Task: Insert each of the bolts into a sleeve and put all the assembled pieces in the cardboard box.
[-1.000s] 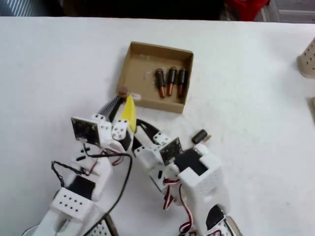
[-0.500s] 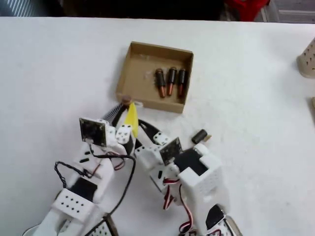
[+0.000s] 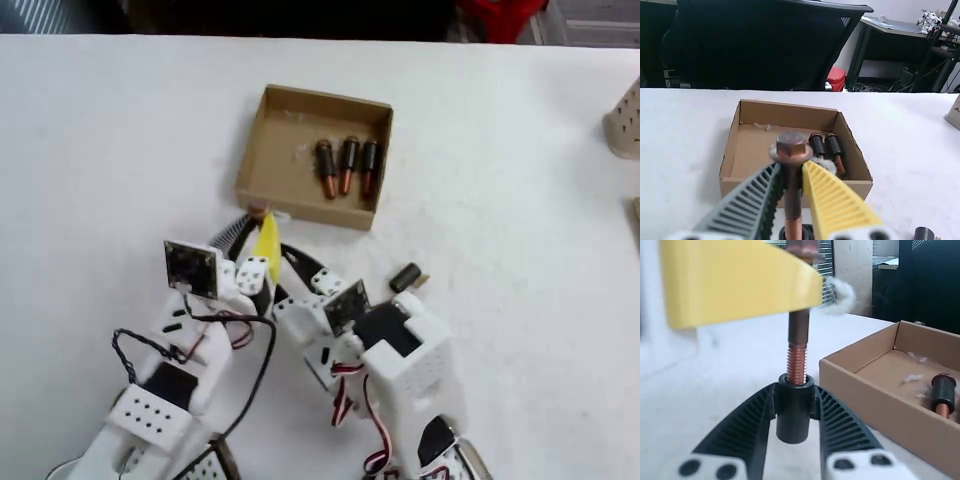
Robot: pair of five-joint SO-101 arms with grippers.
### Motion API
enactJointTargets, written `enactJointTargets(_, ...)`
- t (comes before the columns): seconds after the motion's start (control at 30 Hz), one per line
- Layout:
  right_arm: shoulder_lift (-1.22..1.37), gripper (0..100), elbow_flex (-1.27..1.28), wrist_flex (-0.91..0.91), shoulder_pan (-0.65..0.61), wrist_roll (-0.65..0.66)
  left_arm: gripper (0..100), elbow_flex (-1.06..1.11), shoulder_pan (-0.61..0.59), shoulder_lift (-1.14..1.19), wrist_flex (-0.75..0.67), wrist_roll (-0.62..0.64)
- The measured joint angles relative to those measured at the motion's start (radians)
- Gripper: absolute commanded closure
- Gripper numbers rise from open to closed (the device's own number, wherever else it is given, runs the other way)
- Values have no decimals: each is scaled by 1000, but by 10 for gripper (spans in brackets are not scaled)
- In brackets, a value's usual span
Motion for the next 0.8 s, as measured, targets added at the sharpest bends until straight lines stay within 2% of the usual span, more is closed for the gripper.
enactJointTargets(0.8, -11, 982, 6, 0, 6, 2, 977, 2, 12, -11, 252, 0)
